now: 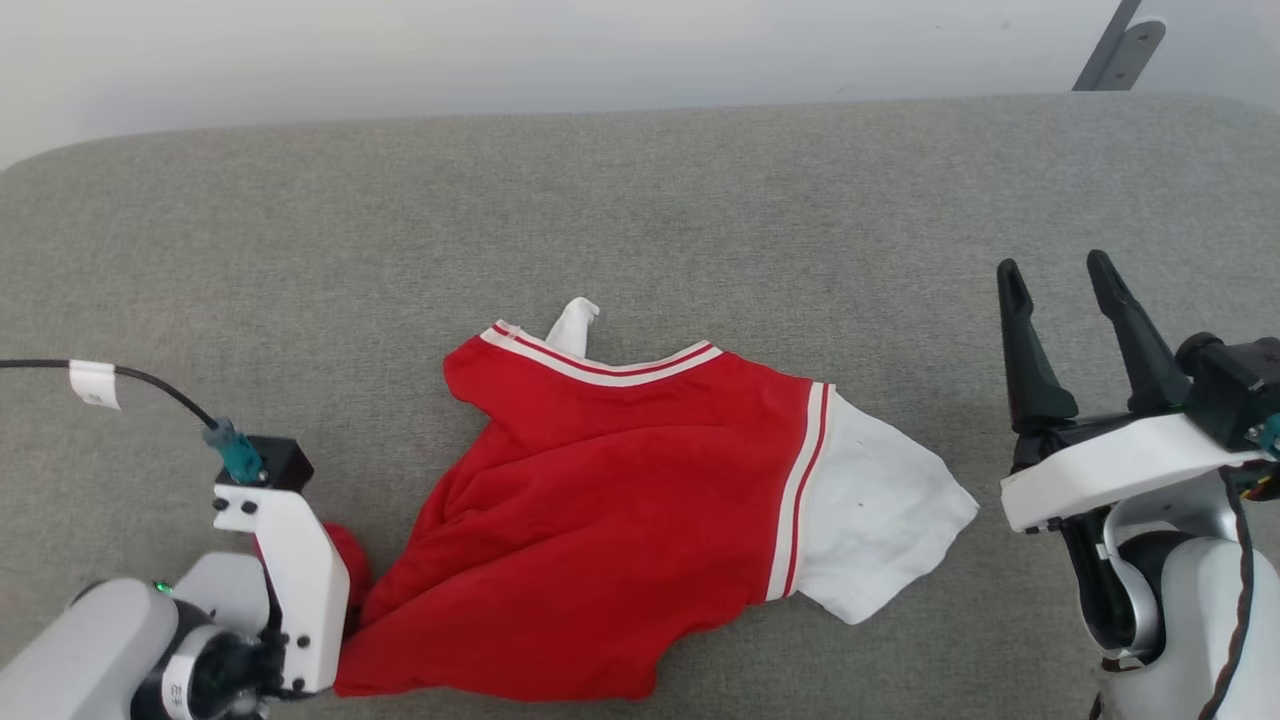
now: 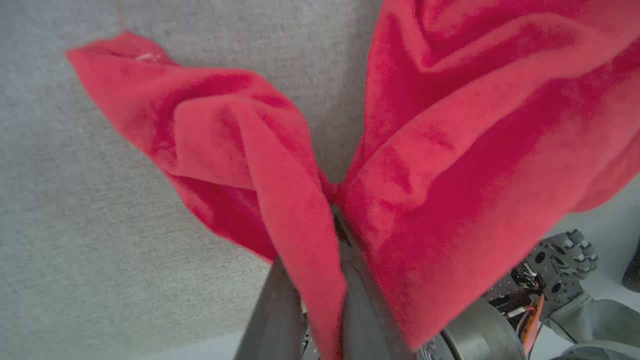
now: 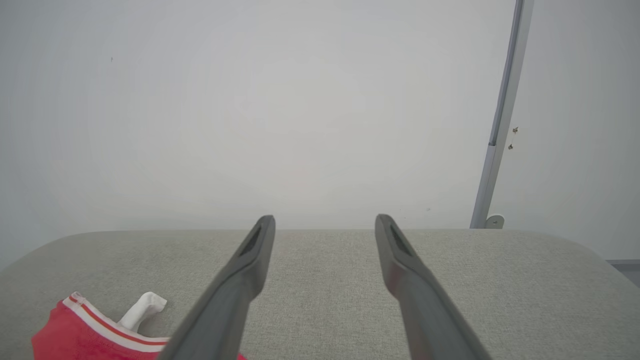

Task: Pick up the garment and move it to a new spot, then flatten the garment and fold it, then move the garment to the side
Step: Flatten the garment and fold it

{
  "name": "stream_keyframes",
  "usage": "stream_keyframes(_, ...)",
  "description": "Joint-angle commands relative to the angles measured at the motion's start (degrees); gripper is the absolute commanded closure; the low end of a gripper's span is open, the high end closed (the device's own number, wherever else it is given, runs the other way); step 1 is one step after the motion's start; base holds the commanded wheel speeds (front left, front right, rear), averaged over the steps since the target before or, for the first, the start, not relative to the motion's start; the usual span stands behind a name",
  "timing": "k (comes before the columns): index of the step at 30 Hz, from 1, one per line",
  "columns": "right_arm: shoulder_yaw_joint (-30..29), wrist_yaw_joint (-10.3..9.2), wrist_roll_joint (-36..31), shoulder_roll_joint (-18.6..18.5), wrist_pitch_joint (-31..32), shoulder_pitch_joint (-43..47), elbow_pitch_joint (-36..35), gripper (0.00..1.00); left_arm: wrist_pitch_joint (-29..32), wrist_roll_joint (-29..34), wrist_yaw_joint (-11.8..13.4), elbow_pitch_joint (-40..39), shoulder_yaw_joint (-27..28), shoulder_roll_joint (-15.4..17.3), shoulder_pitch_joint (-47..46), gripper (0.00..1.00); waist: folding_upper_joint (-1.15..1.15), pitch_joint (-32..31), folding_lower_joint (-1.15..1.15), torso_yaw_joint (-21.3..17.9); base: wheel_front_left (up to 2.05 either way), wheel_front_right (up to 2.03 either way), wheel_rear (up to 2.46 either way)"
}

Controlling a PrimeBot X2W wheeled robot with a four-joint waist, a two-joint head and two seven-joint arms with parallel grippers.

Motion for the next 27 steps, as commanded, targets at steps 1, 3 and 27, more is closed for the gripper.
stream_keyframes(1, 0.26, 0.00, 0.42, -0.05, -0.16, -0.68, 0.21, 0.00, -0.19, -0.05, 0.04, -0.38, 0.68, 0.22, -1.30, 0.00, 0.00, -0.07, 0.00, -0.27, 0.00, 0.00, 0.00)
stream_keyframes(3, 0.45, 0.00, 0.48, -0.05, -0.51, -0.97, 0.27, 0.00, 0.34, 0.15, -0.12, -1.01, 1.10, 0.56, -2.84, 0.00, 0.00, -0.15, 0.00, -0.58, 0.00, 0.00, 0.00)
stream_keyframes(27, 3.63, 0.00, 1.33, -0.06, -2.91, -1.72, 3.16, 0.00, 7.34, 1.13, -0.88, 10.56, 1.21, -4.30, -20.68, 0.00, 0.00, 0.83, 0.00, -11.48, 0.00, 0.00, 0.00)
